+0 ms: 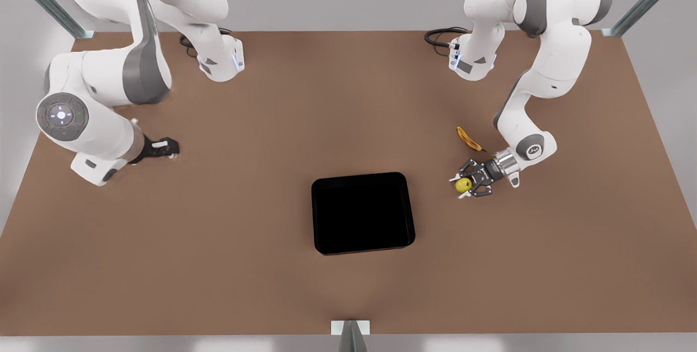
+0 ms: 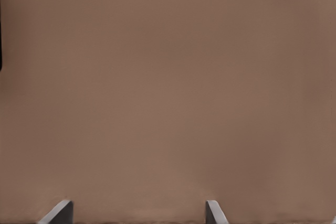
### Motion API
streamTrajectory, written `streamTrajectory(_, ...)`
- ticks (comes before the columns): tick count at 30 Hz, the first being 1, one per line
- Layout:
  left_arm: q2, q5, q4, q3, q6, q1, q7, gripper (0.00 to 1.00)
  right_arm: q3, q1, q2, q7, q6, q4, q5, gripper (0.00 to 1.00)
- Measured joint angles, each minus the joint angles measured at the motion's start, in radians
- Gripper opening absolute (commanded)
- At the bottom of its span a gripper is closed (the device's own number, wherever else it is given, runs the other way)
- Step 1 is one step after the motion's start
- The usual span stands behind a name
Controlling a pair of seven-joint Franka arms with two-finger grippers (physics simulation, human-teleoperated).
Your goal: Place the storage box in the middle with the right arm, and place the apple in the storage box with the left arm
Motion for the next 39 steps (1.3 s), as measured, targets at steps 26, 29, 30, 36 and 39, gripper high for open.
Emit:
streamTrajectory(26,0.059,1.337,0.733,-0.663,0.080,-0.009,-0.957,0.21,-0.059,-0.040,-0.378,0.002,0.183,-0.451,0.162,1.00)
streamTrajectory(29,0.164,1.637,0.896,-0.679,0.082,-0.025,-1.006,0.21,-0.066,-0.047,-0.374,0.002,0.183,-0.450,0.157,1.00)
streamTrajectory(30,0.185,1.712,0.940,-0.678,0.095,-0.042,-1.005,0.21,-0.065,-0.055,-0.374,0.002,0.174,-0.452,0.157,1.00)
streamTrajectory(36,0.264,1.983,1.079,-0.667,0.092,-0.170,-1.141,0.49,-0.058,-0.041,-0.370,0.003,0.171,-0.450,0.167,1.00)
streamTrajectory(39,0.286,2.125,1.081,-0.678,0.068,-0.178,-1.264,1.00,-0.027,-0.036,-0.357,0.003,0.204,-0.451,0.168,1.00)
